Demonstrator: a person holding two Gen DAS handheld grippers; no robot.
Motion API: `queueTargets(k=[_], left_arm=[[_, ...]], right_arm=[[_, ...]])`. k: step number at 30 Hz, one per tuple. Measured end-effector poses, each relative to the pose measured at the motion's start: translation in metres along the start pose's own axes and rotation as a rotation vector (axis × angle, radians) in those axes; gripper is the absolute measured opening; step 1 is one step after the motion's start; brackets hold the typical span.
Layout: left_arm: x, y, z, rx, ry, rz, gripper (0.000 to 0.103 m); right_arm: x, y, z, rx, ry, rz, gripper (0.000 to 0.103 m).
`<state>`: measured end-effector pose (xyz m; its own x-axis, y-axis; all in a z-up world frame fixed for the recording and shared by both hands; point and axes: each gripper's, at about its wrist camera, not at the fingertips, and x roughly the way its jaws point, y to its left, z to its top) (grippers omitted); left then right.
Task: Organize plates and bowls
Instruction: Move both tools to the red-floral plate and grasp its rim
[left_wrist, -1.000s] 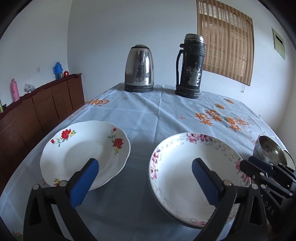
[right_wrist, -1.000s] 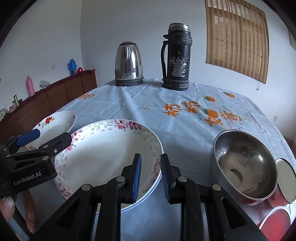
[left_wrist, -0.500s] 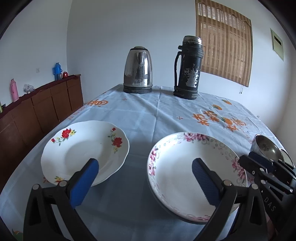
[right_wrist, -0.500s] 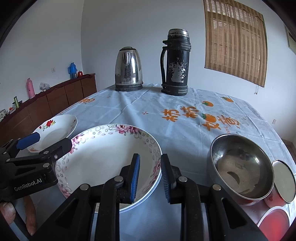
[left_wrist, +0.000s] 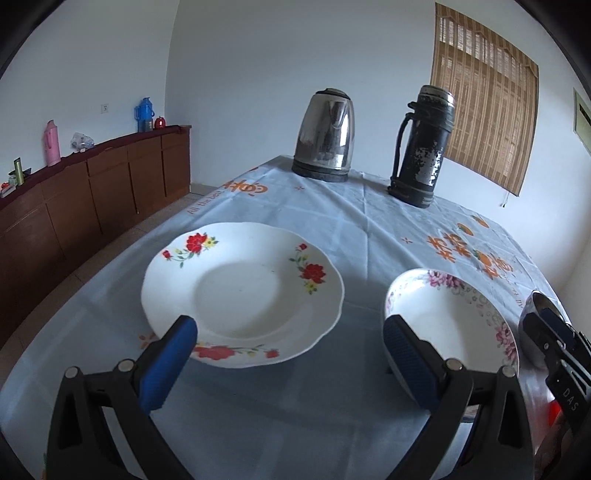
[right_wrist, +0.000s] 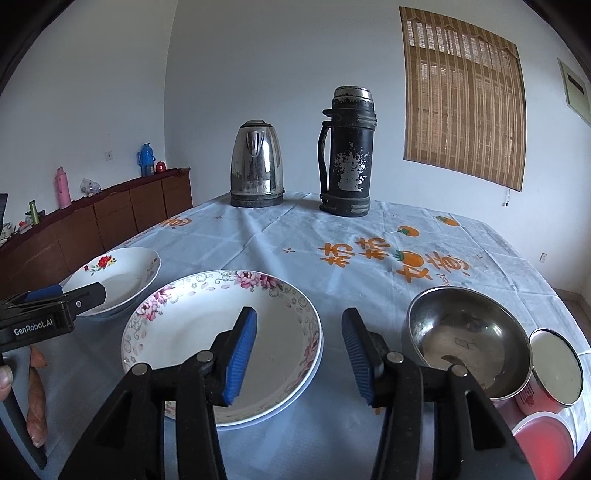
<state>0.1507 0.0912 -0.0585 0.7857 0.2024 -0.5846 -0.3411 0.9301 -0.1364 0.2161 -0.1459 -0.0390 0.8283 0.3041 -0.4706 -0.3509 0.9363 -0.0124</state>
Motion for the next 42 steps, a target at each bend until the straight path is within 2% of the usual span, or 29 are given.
queueTargets(k=[6,12,15,19,28,31,33,35,36,42], left_arm=[[-0.003,0.04,0.013,-0.035,-0.017,0.076,0.103],[0.01,0.069,0.024,-0.06,0.009,0.139,0.102],[0.017,0.078,0.028,-0.052,0.022,0.141,0.102],[0.028,0.085,0.033,-0.037,0.033,0.15,0.102],[0.053,0.094,0.033,-0.026,0.09,0.135,0.102],[0.059,0.093,0.03,-0.025,0.118,0.149,0.099],[0.059,0.095,0.029,-0.04,0.121,0.146,0.099],[0.062,0.097,0.029,-0.049,0.138,0.149,0.095],[0.064,0.099,0.029,-0.055,0.151,0.151,0.088],[0.073,0.103,0.028,-0.086,0.202,0.136,0.071]], right_arm=[[0.009,0.024,0.021,0.032,0.064,0.165,0.05],[0.029,0.074,0.037,-0.035,0.135,0.276,0.05],[0.044,0.099,0.042,-0.066,0.173,0.302,0.05],[0.071,0.127,0.046,-0.089,0.229,0.309,0.05],[0.111,0.161,0.051,-0.151,0.285,0.222,0.05],[0.123,0.167,0.051,-0.167,0.327,0.189,0.042],[0.13,0.17,0.05,-0.178,0.352,0.183,0.042],[0.134,0.173,0.049,-0.19,0.367,0.176,0.041],[0.136,0.175,0.047,-0.201,0.377,0.172,0.042],[0.147,0.183,0.037,-0.241,0.421,0.17,0.042]])
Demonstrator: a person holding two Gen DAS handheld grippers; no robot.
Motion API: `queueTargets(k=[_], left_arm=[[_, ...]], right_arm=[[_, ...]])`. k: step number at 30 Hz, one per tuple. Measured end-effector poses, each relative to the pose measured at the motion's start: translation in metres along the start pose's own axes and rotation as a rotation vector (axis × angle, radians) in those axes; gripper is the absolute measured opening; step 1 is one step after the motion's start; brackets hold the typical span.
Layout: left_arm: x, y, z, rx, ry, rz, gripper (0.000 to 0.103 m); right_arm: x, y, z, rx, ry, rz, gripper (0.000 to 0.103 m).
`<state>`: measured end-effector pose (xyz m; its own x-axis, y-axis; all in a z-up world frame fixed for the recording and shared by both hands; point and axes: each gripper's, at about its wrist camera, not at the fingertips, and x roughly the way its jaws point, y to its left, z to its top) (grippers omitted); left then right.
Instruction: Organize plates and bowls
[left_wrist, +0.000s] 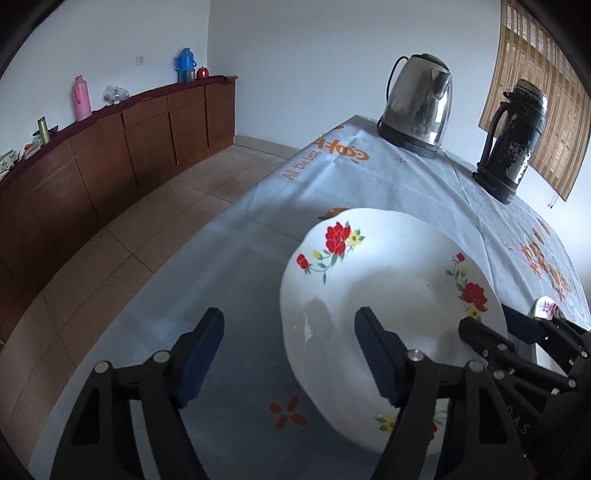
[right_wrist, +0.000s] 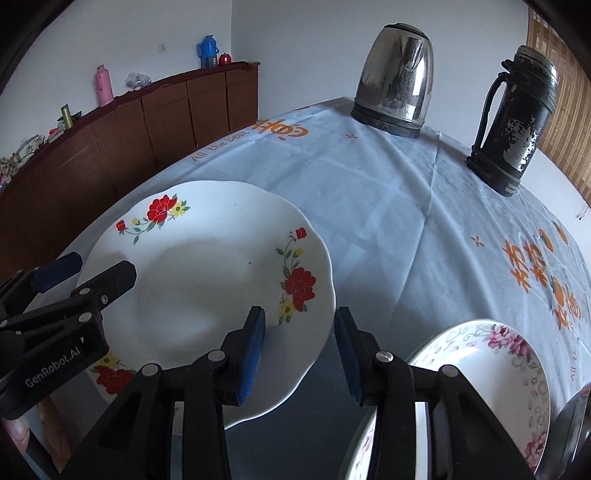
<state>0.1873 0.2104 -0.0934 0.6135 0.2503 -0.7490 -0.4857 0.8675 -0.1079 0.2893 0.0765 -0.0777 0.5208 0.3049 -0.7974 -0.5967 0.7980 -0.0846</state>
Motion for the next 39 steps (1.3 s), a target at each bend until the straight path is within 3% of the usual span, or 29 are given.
queueTargets(k=[2,4,13,30,39], left_arm=[[0.001,-0.002,0.0,0.01,0.008,-0.018,0.057],[0.005,-0.001,0.001,0.005,0.025,-0.048,0.027],[0.003,0.008,0.001,-0.05,0.006,-0.068,0.025],[-0.013,0.008,0.001,-0.038,-0.08,-0.098,0.025],[-0.025,0.001,-0.001,-0.006,-0.149,-0.07,0.025]], right_arm=[[0.0,0.003,-0.002,-0.008,-0.005,-0.006,0.042],[-0.001,0.002,-0.003,-0.003,-0.01,0.011,0.04],[-0.01,-0.012,-0.01,0.094,-0.052,0.14,0.028],[-0.04,-0.004,-0.018,0.048,-0.174,0.092,0.027],[-0.05,-0.005,-0.025,0.055,-0.204,0.099,0.027]])
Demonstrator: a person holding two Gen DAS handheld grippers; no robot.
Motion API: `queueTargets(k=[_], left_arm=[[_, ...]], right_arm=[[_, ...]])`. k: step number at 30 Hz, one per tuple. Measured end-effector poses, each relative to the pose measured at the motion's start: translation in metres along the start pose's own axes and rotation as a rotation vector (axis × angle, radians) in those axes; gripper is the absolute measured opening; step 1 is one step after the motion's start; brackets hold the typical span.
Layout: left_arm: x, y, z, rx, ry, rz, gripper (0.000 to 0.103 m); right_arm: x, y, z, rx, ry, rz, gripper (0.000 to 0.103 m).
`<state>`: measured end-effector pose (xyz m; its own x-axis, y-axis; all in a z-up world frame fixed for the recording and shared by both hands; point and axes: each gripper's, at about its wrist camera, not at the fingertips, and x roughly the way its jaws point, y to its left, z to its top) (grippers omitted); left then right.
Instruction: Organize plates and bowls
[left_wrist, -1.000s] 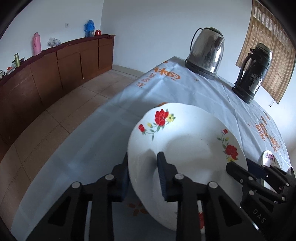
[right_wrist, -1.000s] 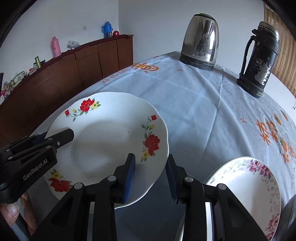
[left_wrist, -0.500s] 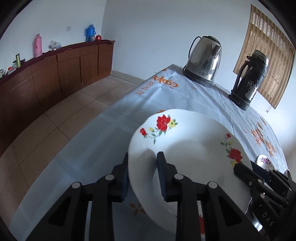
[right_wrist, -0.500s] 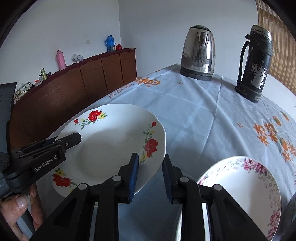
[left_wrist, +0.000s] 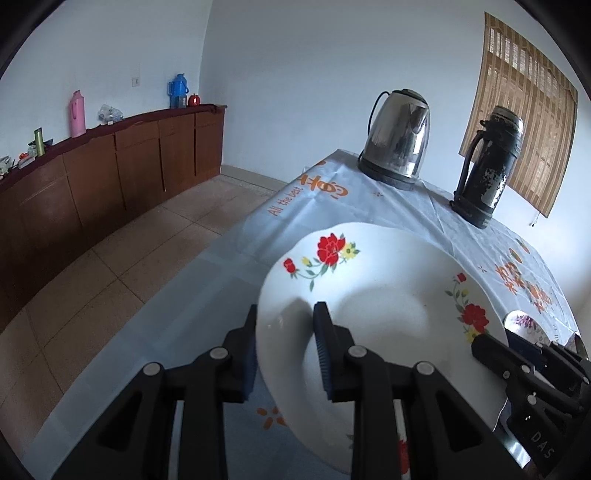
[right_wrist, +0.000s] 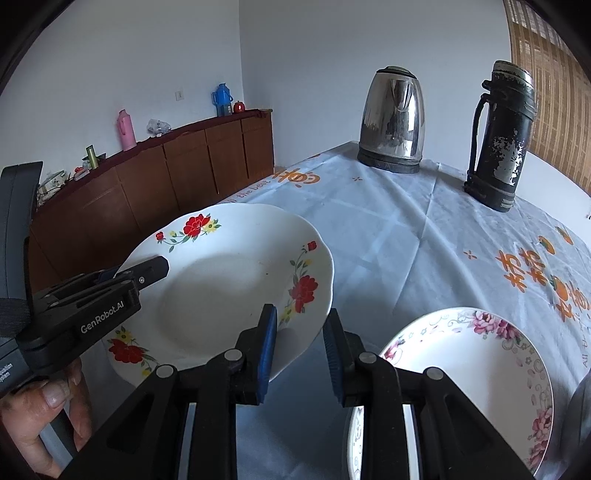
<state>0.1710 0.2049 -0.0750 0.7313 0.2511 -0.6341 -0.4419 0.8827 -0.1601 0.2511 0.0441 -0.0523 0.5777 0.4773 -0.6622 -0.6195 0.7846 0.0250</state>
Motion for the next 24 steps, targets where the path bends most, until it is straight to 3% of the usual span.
queueTargets(k=[24], left_arm=[[-0.022,-0.04,-0.015,0.036,-0.02,-0.017,0.025]], right_arm=[[-0.035,-0.028,-0.02,0.027,-0.057,-0.041,0.027]])
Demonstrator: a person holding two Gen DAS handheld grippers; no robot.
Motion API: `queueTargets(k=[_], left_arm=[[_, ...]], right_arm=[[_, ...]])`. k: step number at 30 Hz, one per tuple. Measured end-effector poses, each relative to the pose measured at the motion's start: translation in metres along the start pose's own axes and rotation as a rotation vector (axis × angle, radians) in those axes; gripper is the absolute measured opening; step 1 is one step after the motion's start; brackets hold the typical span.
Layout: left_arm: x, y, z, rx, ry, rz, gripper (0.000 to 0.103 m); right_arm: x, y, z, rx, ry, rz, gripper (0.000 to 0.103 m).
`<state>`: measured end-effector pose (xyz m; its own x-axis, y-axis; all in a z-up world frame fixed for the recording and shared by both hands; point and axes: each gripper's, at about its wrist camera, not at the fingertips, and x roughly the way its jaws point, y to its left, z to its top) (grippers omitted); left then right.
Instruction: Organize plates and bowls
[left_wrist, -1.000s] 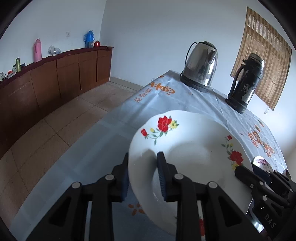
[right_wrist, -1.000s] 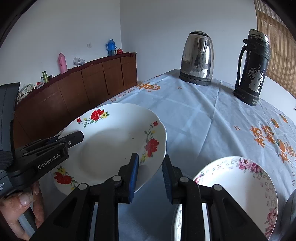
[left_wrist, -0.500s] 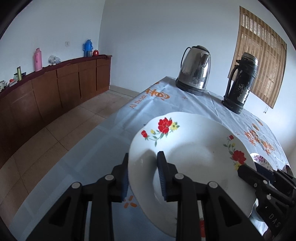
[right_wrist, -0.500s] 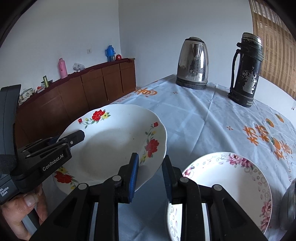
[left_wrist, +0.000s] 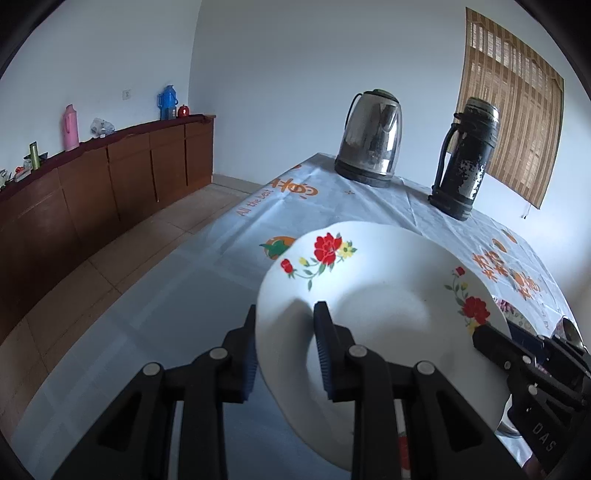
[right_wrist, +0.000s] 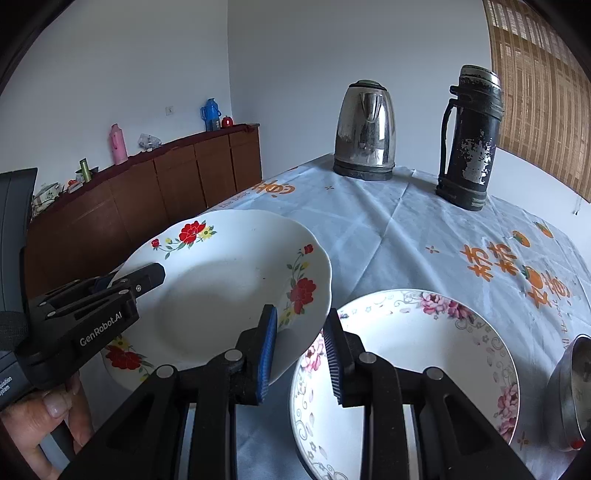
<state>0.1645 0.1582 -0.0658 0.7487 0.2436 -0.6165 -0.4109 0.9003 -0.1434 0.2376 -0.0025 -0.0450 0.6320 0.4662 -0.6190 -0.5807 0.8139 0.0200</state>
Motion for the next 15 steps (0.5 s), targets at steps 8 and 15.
queueTargets(k=[8,15], left_arm=[[-0.008,-0.015,0.0,0.013,-0.009,0.004,0.025],[-0.015,-0.027,-0.003,0.03,-0.013,0.001,0.025]], right_arm=[[-0.011,-0.011,-0.005,0.022,-0.021,0.001,0.027],[-0.02,-0.02,-0.01,0.038,-0.038,-0.007,0.027]])
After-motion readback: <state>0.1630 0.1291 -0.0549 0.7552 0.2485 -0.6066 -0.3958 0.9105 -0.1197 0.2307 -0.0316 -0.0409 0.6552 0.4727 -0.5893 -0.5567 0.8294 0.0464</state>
